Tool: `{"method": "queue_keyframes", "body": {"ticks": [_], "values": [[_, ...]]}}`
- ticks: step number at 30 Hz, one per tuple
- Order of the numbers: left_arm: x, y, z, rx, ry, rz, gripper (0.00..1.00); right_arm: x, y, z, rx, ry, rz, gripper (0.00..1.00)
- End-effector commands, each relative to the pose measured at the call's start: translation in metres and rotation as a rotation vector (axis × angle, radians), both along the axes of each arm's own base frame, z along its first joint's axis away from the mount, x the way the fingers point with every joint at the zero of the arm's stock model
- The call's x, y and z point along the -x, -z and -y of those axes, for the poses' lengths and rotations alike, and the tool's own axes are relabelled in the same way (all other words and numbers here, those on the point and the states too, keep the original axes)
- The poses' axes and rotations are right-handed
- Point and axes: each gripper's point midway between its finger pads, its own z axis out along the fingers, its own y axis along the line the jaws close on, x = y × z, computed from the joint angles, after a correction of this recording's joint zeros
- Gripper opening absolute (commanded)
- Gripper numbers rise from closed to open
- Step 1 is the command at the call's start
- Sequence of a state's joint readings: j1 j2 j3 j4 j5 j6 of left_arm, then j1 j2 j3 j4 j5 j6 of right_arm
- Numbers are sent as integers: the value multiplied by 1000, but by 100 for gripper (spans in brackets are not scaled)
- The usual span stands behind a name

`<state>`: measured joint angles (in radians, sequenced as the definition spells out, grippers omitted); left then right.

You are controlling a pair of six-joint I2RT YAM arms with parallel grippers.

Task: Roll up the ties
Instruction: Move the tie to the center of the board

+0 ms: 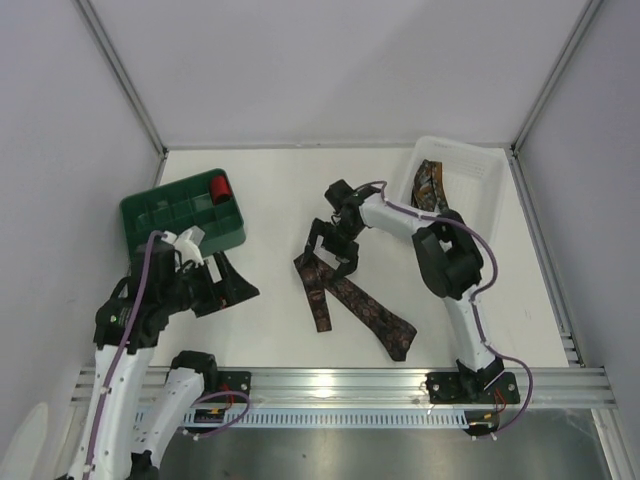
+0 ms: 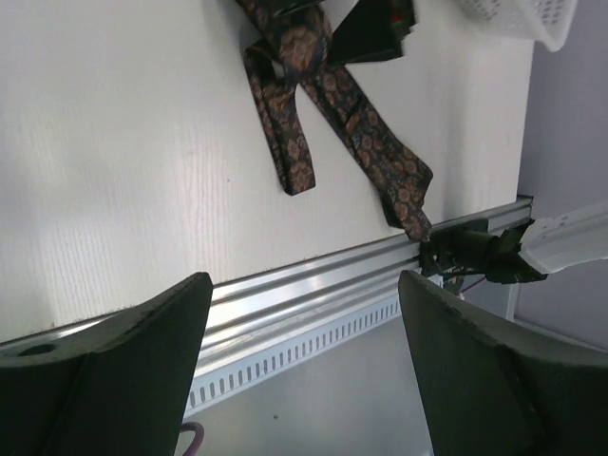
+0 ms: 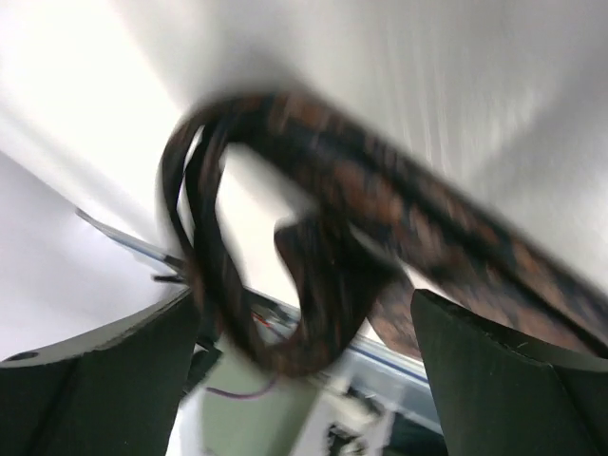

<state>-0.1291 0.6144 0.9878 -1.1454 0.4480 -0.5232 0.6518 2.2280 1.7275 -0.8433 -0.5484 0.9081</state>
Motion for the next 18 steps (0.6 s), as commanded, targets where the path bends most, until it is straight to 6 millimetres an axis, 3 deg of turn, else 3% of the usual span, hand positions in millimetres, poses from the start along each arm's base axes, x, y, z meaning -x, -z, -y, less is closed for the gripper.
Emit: {"method": "queue_keyframes", "body": {"ticks": [1,4,6,7,9,10,12,13,14,15,16,17,18], "values": [[-13,5,9,21,14,-43,86,-16,-76,24,-63,-105,294,100],[-21,12,18,-3,48,-81,85,-14,-104,56,-27,-172,413,100],[-26,19,31,-22,87,-110,83,-1,-101,81,46,-198,399,100],[-27,22,36,-31,100,-119,82,3,-114,94,65,-225,469,100],[-27,31,50,-59,133,-165,81,17,-112,110,115,-252,509,97],[-27,33,55,-52,144,-174,81,37,-103,126,147,-274,521,95],[-30,33,69,-16,172,-170,80,53,-98,137,166,-273,554,89],[-31,36,74,-15,180,-187,79,75,-71,154,211,-284,497,86],[-29,39,79,-20,198,-196,78,84,-80,160,196,-249,532,83],[-26,43,82,-32,208,-213,77,96,-70,169,214,-239,509,78],[-28,55,83,-74,201,-248,77,107,-64,178,233,-222,499,76],[-18,62,89,-104,224,-288,77,129,-50,192,251,-214,463,73],[-13,71,92,-132,234,-323,77,139,-48,195,247,-167,437,73]]}}
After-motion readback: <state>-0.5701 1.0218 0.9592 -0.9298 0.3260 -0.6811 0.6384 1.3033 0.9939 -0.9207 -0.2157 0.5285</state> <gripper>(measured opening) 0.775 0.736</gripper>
